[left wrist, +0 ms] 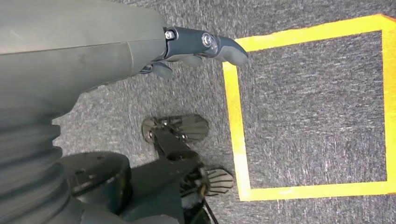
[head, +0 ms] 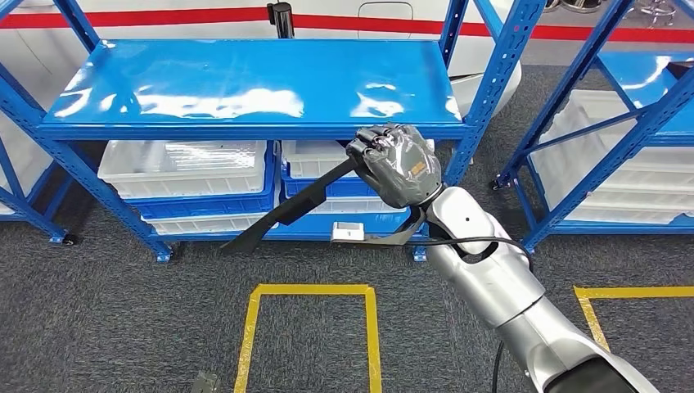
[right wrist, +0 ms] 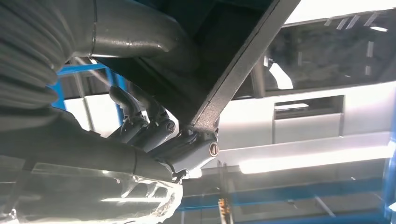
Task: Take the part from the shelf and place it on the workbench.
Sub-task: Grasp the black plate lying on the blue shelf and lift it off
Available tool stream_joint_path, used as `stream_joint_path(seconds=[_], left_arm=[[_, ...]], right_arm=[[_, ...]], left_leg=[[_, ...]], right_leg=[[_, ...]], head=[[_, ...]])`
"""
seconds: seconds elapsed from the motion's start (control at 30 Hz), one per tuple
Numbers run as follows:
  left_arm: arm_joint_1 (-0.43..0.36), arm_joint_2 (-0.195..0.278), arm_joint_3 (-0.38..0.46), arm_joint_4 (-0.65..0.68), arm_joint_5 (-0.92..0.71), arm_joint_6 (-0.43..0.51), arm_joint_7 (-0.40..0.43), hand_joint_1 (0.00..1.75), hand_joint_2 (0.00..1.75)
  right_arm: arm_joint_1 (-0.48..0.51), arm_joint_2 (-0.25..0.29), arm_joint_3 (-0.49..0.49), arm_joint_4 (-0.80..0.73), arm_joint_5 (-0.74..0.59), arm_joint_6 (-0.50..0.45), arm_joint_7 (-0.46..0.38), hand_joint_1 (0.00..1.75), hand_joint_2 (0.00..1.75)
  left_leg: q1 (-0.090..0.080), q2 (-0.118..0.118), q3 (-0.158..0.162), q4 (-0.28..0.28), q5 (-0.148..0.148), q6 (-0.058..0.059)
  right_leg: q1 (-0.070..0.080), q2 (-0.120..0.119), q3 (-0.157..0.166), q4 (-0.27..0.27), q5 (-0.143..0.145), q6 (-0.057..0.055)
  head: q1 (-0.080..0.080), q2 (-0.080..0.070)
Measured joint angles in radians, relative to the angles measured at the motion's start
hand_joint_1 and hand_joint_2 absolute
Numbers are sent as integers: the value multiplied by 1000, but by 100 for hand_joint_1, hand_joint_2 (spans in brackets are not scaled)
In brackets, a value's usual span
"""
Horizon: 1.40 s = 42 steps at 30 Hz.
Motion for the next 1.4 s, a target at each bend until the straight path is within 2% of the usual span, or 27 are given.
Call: stream_joint_path(seconds=[0.03,0.1,0.17,0.23,0.27,0.3,0.37,0.4,0.47,0.53,0.6,0.67,0.73,0.77,0.8,0.83,0.87,0.93,1.0,1.03,1.07,1.13,1.2,1.27,1.3,1.33,1.4], left_arm=[[0,0,0,0,0,-1,1,0,175],[-1,0,0,0,0,-2,3,0,175],[-1,0,0,0,0,-2,4,0,175],[-1,1,1,0,1,-2,5,0,175],[-1,1,1,0,1,-2,5,0,175],[-1,0,1,0,1,-2,6,0,175],[-1,0,1,0,0,-2,8,0,175],[-1,-2,1,0,0,-1,10,0,175],[-1,-6,1,0,0,0,12,0,175],[-1,-8,2,1,0,-1,15,0,175],[0,-7,2,3,0,-1,18,0,175],[3,-6,3,3,0,0,21,0,175],[4,-4,4,4,0,1,24,0,175],[4,-4,4,4,0,2,25,0,175],[4,-3,4,4,0,2,26,0,175],[4,-2,4,4,0,2,26,0,175],[4,0,4,4,0,2,26,0,175],[3,0,4,4,0,2,27,0,175],[1,0,4,4,0,2,27,0,175],[0,0,4,4,0,1,27,0,175],[0,0,5,4,0,0,28,0,175],[-1,0,5,4,0,-4,28,0,175],[-2,0,6,4,0,-8,28,0,175],[-3,0,6,4,0,-9,28,0,175],[-3,0,6,4,0,-9,28,0,175],[-3,0,6,4,0,-10,28,0,175],[-3,0,6,4,0,-10,28,0,175]], right_arm=[[-1,-2,-1,0,-13,0,-8,154,175],[-4,-6,-6,-1,-27,2,-15,154,175],[-13,-8,-12,-5,-35,4,-18,154,175],[-26,-9,-18,-8,-40,9,-18,154,175],[-32,-8,-19,-8,-42,13,-17,154,175],[-40,-8,-21,-8,-42,18,-15,154,175],[-57,-7,-23,-8,-42,27,-12,154,175],[-67,-6,-25,-9,-42,30,-11,154,175],[-87,-1,-29,-14,-41,35,-11,154,175],[-100,1,-32,-18,-42,38,-11,154,175],[-104,4,-33,-17,-41,41,-11,154,175],[-112,10,-33,-17,-40,45,-10,154,175],[-122,18,-33,-16,-39,49,-10,154,175],[-125,21,-33,-16,-37,52,-10,154,175],[-127,22,-33,-16,-35,54,-10,154,175],[-128,23,-33,-16,-34,55,-10,154,175],[-129,23,-33,-16,-33,56,-10,154,175],[-134,24,-33,-16,-33,56,-10,154,175],[-141,27,-34,-17,-31,56,-10,154,175],[-144,28,-35,-17,-31,57,-9,154,175],[-146,28,-36,-17,-30,60,-9,154,175],[-152,26,-42,-16,-29,67,-5,154,175],[-161,23,-48,-14,-29,72,-1,154,175],[-169,21,-51,-12,-29,73,1,154,175],[-171,21,-51,-11,-29,73,1,154,175],[-172,21,-51,-11,-29,73,1,154,175],[-173,20,-52,-10,-30,74,1,154,175]], left_leg=[[-3,3,-9,0,11,16],[-8,9,-27,-7,35,49],[-14,13,-54,-11,60,73],[-20,15,-84,-10,84,82],[-23,15,-97,-10,94,83],[-27,15,-111,-9,105,84],[-36,15,-137,-9,127,84],[-39,15,-148,-9,138,83],[-40,16,-164,-10,160,77],[-35,18,-172,-24,188,66],[-34,16,-178,-34,194,56],[-34,12,-198,16,133,45],[-26,11,-234,149,35,30],[-21,12,-249,223,1,23],[-15,12,-254,279,-15,16],[-8,13,-244,301,-12,9],[-1,13,-214,282,4,1],[13,13,-115,163,33,-19],[16,7,-51,64,26,-26],[12,3,-46,45,19,-22],[7,0,-53,42,19,-11],[0,1,-71,36,37,20],[-5,4,-96,29,63,53],[-13,5,-126,28,89,70],[-18,5,-142,29,102,73],[-24,5,-158,29,116,76],[-37,5,-190,29,144,79]], right_leg=[[1,0,-5,-1,5,10],[-1,-1,-30,25,-25,10],[-2,0,-73,130,-111,-7],[1,0,-108,270,-181,-11],[4,1,-111,313,-190,-6],[8,1,-100,334,-186,-1],[22,2,-25,264,-153,-1],[32,1,34,190,-145,-11],[51,-2,141,31,-156,-38],[60,-3,175,-41,-155,-49],[48,-4,163,-52,-126,-55],[27,-9,154,-66,-100,-64],[16,-13,138,-64,-80,-65],[12,-14,128,-59,-73,-61],[8,-15,116,-54,-68,-57],[3,-17,104,-46,-63,-51],[-3,-17,91,-37,-59,-47],[-10,-17,62,-11,-54,-37],[-6,-14,34,15,-48,-23],[-1,-12,23,22,-41,-13],[1,-11,15,22,-33,0],[-1,-10,-5,31,-40,15],[-5,-8,-41,105,-109,6],[-2,-5,-80,242,-193,-2],[1,-4,-88,301,-213,0],[7,-2,-82,332,-213,3],[25,0,-20,294,-176,0]], head=[[1,0],[2,0],[4,0],[7,0],[7,0],[7,0],[8,0],[6,0],[5,0],[6,0],[8,0],[8,0],[7,0],[6,0],[6,0],[6,0],[6,0],[5,0],[4,0],[4,0],[5,0],[6,0],[9,0],[12,0],[12,0],[12,0],[13,0]])
